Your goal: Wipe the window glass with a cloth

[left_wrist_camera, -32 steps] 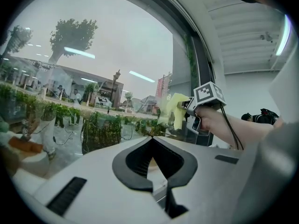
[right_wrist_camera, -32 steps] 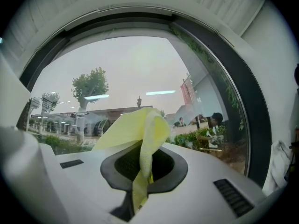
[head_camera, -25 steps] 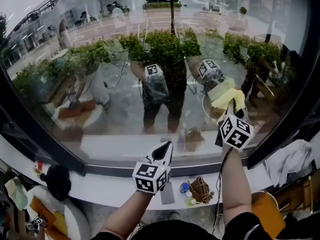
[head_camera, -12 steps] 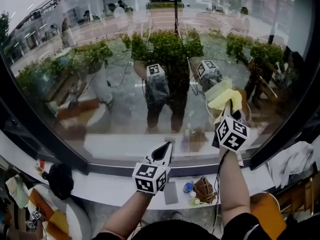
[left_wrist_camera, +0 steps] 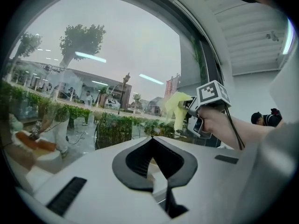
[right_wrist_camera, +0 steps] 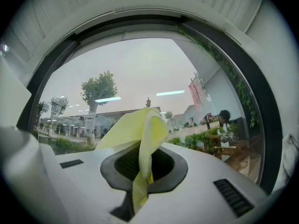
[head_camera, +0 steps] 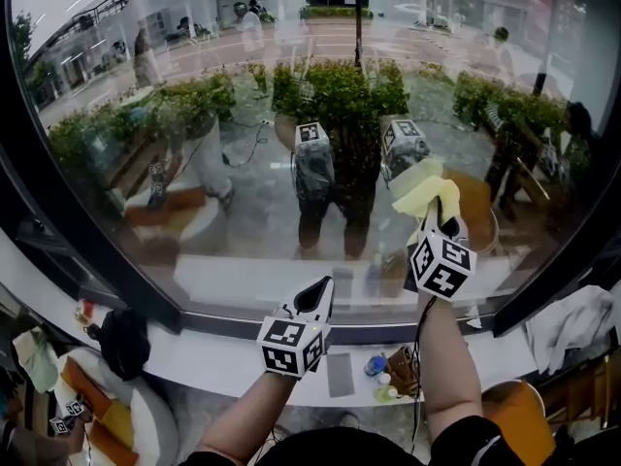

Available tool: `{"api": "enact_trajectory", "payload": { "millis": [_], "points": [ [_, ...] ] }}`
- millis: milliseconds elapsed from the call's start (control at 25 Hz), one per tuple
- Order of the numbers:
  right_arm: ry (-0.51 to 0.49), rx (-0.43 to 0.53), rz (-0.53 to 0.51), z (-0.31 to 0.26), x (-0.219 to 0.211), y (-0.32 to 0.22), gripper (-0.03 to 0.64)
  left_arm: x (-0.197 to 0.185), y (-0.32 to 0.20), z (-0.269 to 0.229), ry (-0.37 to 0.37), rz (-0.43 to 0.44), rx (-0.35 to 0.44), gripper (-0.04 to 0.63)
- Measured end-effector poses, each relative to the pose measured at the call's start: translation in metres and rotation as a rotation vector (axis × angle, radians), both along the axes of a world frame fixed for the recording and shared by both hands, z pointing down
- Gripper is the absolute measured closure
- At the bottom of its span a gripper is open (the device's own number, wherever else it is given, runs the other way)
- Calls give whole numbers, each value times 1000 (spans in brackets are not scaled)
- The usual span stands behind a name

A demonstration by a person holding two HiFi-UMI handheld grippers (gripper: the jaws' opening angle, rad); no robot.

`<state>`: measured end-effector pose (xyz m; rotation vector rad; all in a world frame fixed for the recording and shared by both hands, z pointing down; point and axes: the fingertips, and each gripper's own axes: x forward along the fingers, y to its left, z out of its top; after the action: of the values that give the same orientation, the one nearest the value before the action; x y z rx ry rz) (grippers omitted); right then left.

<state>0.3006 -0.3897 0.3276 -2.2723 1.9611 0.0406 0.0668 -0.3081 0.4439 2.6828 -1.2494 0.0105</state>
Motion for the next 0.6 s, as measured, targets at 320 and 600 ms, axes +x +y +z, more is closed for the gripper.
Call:
{"api": "enact_trajectory", "payload": {
  "millis": [320,600],
  "points": [
    [-1,-8,-62,0,-49,-8,584,-41,5,-3,-1,-52,1,589],
    [-2,-20,-132,4,-103,-14,584,-80,14,-3,1,-109,-3,589]
  ]
}}
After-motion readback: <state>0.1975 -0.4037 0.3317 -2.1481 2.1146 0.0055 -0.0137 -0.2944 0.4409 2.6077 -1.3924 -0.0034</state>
